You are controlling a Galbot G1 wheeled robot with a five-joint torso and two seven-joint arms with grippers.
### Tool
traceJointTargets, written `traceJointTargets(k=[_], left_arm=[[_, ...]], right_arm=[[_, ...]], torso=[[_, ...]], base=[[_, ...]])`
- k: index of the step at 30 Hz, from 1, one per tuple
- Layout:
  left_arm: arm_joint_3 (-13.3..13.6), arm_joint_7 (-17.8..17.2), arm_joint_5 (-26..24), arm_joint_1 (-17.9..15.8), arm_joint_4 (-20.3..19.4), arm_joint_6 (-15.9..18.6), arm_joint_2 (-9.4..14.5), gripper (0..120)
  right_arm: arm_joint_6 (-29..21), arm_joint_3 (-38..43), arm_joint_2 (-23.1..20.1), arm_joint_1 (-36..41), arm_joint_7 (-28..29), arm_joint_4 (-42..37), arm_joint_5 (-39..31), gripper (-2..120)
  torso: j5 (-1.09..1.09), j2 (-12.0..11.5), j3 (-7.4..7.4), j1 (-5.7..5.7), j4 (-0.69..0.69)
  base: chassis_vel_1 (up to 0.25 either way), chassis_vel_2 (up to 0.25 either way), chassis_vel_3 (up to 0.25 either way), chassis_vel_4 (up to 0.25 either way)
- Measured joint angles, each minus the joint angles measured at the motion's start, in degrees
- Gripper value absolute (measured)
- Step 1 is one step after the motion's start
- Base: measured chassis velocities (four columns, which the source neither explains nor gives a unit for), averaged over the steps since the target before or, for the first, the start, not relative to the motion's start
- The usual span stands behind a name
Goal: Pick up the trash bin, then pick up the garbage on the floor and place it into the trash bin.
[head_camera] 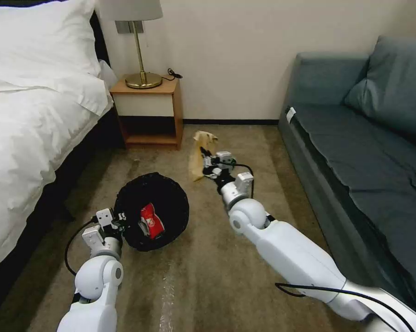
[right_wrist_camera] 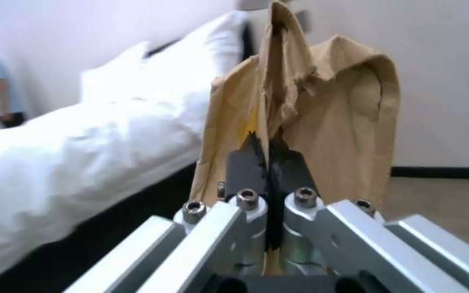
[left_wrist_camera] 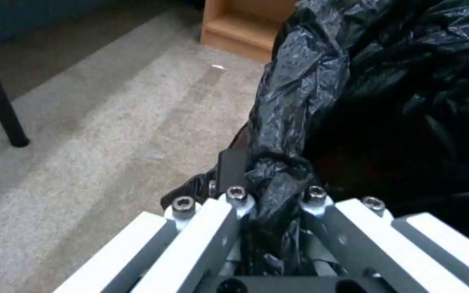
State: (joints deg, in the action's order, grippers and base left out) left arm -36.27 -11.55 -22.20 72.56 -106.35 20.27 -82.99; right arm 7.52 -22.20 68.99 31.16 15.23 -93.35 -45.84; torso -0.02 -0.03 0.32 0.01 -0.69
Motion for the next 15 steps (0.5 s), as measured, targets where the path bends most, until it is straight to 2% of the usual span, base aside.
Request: traceJointTargets(k=[8,15], left_arm=[[0.03,-0.2,-0.14,-0.11,-0.22,0.25,-0.3,3],[0.5,-1.16,-1.51,-0.09,-0.89,1.21,-0.45,3]], right_arm=[[-0.19,-5.68,1.17,-0.53,0.73,-2.12,0.39,0],[0.61,-8.88,2.11,-0.68,0.55,1.38,2.06,0]], torso=[[0.0,0.0,0.0,0.0,0.0],[0.01,0.0,0.0,0.0,0.0]], base=[[0.0,0.0,0.0,0.0],[0.0,0.0,0.0,0.0]])
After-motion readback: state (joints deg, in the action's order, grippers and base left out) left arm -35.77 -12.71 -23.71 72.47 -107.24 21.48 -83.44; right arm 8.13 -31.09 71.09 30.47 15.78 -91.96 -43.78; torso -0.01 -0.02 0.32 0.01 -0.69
